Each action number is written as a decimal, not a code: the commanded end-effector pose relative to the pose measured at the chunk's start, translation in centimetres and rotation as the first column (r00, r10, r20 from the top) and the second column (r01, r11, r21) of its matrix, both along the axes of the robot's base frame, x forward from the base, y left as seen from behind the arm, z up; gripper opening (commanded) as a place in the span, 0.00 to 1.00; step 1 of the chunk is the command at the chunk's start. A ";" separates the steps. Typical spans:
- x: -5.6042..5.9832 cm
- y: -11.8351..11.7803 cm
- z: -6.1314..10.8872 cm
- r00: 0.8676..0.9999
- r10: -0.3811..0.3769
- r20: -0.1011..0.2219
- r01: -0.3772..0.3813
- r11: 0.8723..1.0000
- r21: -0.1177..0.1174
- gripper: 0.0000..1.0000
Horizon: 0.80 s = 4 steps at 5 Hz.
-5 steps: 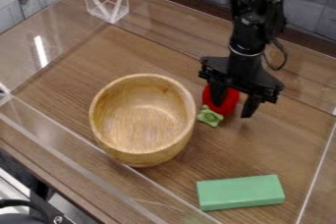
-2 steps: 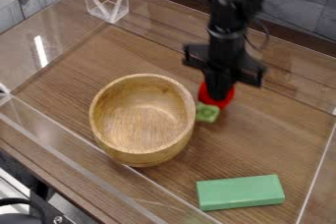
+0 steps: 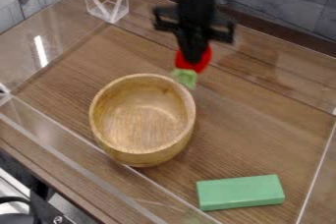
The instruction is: Move the red fruit to the left
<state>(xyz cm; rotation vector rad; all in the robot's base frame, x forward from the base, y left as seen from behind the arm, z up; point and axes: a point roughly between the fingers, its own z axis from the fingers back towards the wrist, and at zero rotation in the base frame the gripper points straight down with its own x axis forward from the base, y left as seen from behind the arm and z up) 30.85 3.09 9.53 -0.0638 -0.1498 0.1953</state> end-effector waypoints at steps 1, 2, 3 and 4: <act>1.2 3.2 2.7 0.996 0.008 0.093 -0.009 1.000 0.018 0.00; 0.9 3.3 2.1 0.995 0.002 0.095 -0.004 1.000 0.026 0.00; 0.6 1.4 1.5 0.996 0.000 0.091 -0.002 1.000 0.031 0.00; 0.6 1.3 0.7 0.996 0.018 0.090 -0.022 0.999 0.037 0.00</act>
